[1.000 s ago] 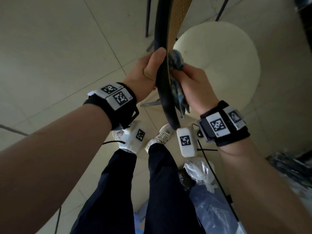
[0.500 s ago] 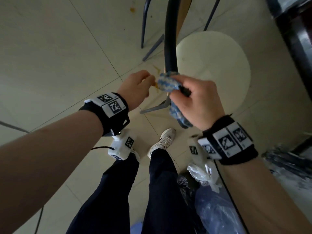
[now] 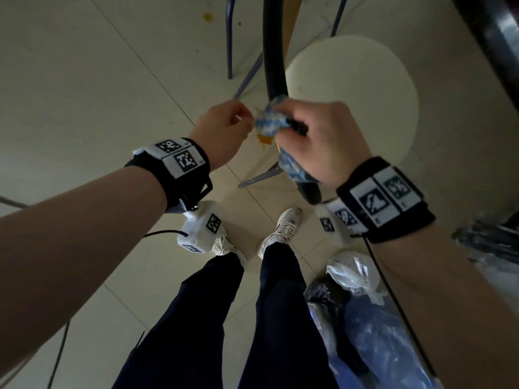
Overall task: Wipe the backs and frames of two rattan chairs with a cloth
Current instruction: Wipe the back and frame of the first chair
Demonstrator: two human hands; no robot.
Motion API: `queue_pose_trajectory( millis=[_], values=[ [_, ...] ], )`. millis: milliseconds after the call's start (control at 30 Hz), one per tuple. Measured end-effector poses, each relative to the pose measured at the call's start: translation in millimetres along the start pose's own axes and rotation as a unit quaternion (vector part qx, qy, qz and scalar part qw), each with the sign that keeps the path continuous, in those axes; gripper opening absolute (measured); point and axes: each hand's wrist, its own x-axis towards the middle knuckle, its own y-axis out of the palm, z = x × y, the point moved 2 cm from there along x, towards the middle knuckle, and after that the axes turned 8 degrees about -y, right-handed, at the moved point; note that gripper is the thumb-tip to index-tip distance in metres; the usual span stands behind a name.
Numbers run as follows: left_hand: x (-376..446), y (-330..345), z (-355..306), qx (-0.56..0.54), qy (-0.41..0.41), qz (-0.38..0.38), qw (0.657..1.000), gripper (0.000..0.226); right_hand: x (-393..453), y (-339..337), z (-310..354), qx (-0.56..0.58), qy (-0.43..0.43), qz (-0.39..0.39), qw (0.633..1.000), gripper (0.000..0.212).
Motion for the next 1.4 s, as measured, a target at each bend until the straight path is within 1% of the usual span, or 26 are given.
queue_pose_trajectory(
  millis=[100, 167, 233, 367, 467, 533, 633, 700, 833, 933, 1000, 1067, 1167, 1267, 1400],
  values=[
    [0.4, 2.3, -4.1, 0.012, 0.003, 0.019, 1.000, 0.012, -33.8, 4.9, -3.5, -0.012, -0.009, -0.006, 1.000, 0.025],
    [-0.5, 5.5, -6.3, 0.017, 0.001, 0.027, 0.999, 0.014, -61.7, 10.9, -6.9, -0.032, -0.007, 0.002, 0.999, 0.026],
    [-1.6, 10.1, -8.3, 0.002, -0.007, 0.033, 0.999, 0.017, -87.2, 18.4, -10.8, -0.032, 0.005, -0.005, 0.999, 0.020],
    [-5.2, 21.6, -9.7, -0.059, -0.023, 0.050, 0.997, 0.030, -103.5, 27.4, -10.0, -0.018, 0.043, -0.032, 0.998, 0.014],
    [-13.1, 26.0, -10.8, -0.126, -0.036, 0.058, 0.990, 0.045, -86.0, 23.2, -1.2, -0.021, 0.043, -0.036, 0.998, 0.024],
    [-19.7, 25.4, -12.0, -0.137, -0.031, 0.057, 0.988, 0.051, -63.6, 18.6, 4.1, -0.018, 0.049, -0.059, 0.997, 0.028],
    [-31.1, 25.7, -15.0, -0.148, -0.004, 0.076, 0.986, 0.045, -35.0, 17.8, 9.8, -0.014, 0.042, -0.115, 0.992, 0.026],
    [-34.9, 25.3, -18.0, -0.161, 0.003, 0.083, 0.983, 0.043, -32.3, 22.9, 9.7, -0.022, 0.040, -0.147, 0.988, 0.024],
    [-35.1, 23.6, -20.2, -0.165, -0.001, 0.064, 0.984, 0.044, -67.2, 39.0, 3.1, -0.031, 0.041, -0.199, 0.979, 0.026],
    [-35.8, 28.7, -22.0, -0.172, -0.009, 0.059, 0.983, 0.047, -100.4, 58.1, -5.5, -0.050, 0.033, -0.235, 0.970, 0.034],
    [-36.0, 33.5, -24.1, -0.180, -0.014, 0.062, 0.982, 0.053, -119.4, 74.5, -9.2, -0.055, 0.041, -0.244, 0.967, 0.043],
    [-37.0, 39.1, -25.8, -0.183, -0.021, 0.062, 0.981, 0.057, -135.9, 88.7, -14.0, -0.049, 0.069, -0.236, 0.968, 0.044],
    [-39.1, 45.4, -27.2, -0.188, -0.026, 0.054, 0.980, 0.054, -151.0, 102.1, -24.6, 0.008, 0.141, -0.244, 0.960, 0.041],
    [-40.0, 47.6, -27.4, -0.198, -0.020, 0.044, 0.979, 0.052, -154.8, 110.2, -28.5, 0.091, 0.205, -0.282, 0.933, 0.036],
    [-40.7, 49.7, -26.7, -0.210, -0.014, 0.033, 0.977, 0.050, -154.7, 115.7, -24.6, 0.186, 0.233, -0.325, 0.897, 0.024]
  ],
)
